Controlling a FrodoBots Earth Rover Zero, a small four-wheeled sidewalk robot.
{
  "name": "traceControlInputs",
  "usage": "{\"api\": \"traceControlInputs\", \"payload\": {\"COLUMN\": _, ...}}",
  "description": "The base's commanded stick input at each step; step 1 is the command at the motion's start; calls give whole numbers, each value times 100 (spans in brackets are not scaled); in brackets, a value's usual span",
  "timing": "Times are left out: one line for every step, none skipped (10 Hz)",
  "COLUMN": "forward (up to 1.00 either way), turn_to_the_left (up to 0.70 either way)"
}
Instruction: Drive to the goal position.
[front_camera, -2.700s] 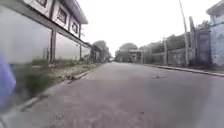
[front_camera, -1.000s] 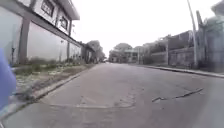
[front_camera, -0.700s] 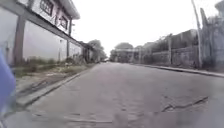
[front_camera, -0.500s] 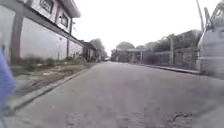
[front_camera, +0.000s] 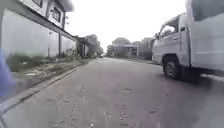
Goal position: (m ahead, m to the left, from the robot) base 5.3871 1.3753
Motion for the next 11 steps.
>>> {"api": "traceControlInputs", "payload": {"forward": 100, "turn_to_the_left": 2}}
{"api": "traceControlInputs", "payload": {"forward": 100, "turn_to_the_left": 3}}
{"api": "traceControlInputs", "payload": {"forward": 100, "turn_to_the_left": 0}}
{"api": "traceControlInputs", "payload": {"forward": 100, "turn_to_the_left": 0}}
{"api": "traceControlInputs", "payload": {"forward": 100, "turn_to_the_left": 0}}
{"api": "traceControlInputs", "payload": {"forward": 100, "turn_to_the_left": 0}}
{"api": "traceControlInputs", "payload": {"forward": 100, "turn_to_the_left": 0}}
{"api": "traceControlInputs", "payload": {"forward": 100, "turn_to_the_left": 0}}
{"api": "traceControlInputs", "payload": {"forward": 100, "turn_to_the_left": 9}}
{"api": "traceControlInputs", "payload": {"forward": 100, "turn_to_the_left": 8}}
{"api": "traceControlInputs", "payload": {"forward": 100, "turn_to_the_left": 10}}
